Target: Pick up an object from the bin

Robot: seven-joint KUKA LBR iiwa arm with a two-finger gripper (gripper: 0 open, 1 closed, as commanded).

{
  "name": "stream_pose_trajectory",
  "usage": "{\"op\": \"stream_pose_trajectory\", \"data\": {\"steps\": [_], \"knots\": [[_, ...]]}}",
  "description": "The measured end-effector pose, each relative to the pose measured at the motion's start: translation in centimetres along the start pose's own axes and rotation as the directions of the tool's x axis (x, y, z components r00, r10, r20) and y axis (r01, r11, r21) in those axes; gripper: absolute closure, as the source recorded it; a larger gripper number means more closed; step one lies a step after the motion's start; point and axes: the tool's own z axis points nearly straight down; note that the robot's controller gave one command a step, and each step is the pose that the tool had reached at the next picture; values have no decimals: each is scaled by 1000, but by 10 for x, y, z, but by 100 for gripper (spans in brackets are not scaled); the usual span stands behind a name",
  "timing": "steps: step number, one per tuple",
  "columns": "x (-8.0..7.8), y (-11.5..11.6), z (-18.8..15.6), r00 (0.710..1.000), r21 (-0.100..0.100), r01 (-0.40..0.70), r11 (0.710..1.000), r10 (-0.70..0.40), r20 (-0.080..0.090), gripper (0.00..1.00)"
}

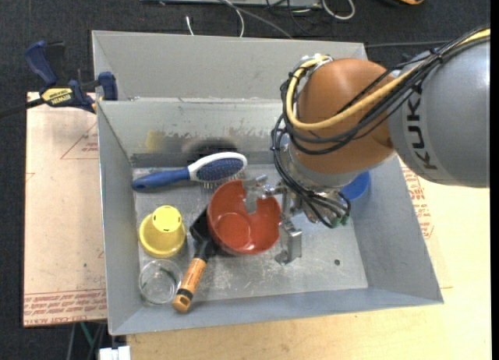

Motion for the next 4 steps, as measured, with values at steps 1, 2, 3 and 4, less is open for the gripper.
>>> {"op": "stream_pose_trajectory", "data": {"steps": [1, 2, 3, 4], "knots": [[-90, -28, 3, 989, 3, 148, 989, -148, 10, 0], [8, 58, 21, 989, 1, 151, 989, -151, 9, 100], [8, 58, 21, 989, 1, 151, 989, -151, 9, 100], [-44, 97, 59, 990, -3, 140, 990, -140, 11, 100]]}}
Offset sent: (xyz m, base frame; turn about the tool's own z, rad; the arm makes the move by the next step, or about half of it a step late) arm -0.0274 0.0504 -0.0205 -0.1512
